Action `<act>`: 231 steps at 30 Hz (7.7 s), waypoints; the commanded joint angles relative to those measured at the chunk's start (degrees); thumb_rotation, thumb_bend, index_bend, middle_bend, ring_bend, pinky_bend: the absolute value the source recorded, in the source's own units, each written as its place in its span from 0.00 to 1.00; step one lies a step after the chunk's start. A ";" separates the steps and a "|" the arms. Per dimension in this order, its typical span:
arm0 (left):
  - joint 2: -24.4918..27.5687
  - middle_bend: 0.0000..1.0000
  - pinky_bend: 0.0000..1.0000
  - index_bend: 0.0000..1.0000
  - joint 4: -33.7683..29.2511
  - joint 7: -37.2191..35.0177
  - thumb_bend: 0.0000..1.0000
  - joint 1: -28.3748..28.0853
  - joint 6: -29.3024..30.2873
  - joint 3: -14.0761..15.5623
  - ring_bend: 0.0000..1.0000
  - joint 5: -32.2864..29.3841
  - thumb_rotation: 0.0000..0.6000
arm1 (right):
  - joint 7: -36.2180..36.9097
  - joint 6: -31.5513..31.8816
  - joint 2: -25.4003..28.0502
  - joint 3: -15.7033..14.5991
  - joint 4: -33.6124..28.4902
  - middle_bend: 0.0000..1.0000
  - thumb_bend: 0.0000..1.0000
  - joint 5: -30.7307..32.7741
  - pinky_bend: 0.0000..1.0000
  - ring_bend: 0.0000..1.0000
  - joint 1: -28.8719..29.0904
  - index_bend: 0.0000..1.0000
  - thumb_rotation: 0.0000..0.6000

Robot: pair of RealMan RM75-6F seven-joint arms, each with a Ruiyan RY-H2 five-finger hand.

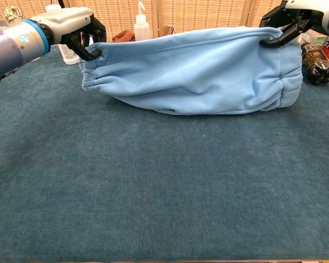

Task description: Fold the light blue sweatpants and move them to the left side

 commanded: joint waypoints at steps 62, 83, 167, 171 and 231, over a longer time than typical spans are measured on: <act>19.42 0.00 0.00 0.00 -28.33 9.12 0.00 11.00 14.10 6.49 0.00 -5.94 1.00 | -17.37 30.28 1.64 -11.75 13.45 0.00 0.00 -11.91 0.00 0.00 -12.62 0.00 1.00; 33.20 0.00 0.00 0.00 -52.63 9.53 0.00 31.43 33.34 14.59 0.00 -9.38 1.00 | -25.79 33.44 -6.74 -13.65 21.66 0.00 0.00 -15.29 0.02 0.00 -12.25 0.02 1.00; 35.17 0.00 0.00 0.00 -51.19 3.55 0.00 34.74 27.89 10.94 0.00 -10.24 1.00 | -25.81 43.38 -8.16 -17.01 31.52 0.42 0.91 -16.45 0.59 0.36 -13.27 0.60 1.00; 35.20 0.00 0.00 0.00 -51.06 3.43 0.00 34.69 27.60 10.86 0.00 -10.27 1.00 | -26.12 44.01 -8.82 -16.58 29.15 0.42 0.91 -16.76 0.59 0.36 -9.64 0.60 1.00; 34.33 0.00 0.00 0.00 -44.46 -1.52 0.00 32.24 20.71 11.64 0.00 -5.09 1.00 | -47.06 16.15 -7.12 8.56 -12.74 0.00 0.00 6.00 0.00 0.00 7.02 0.00 1.00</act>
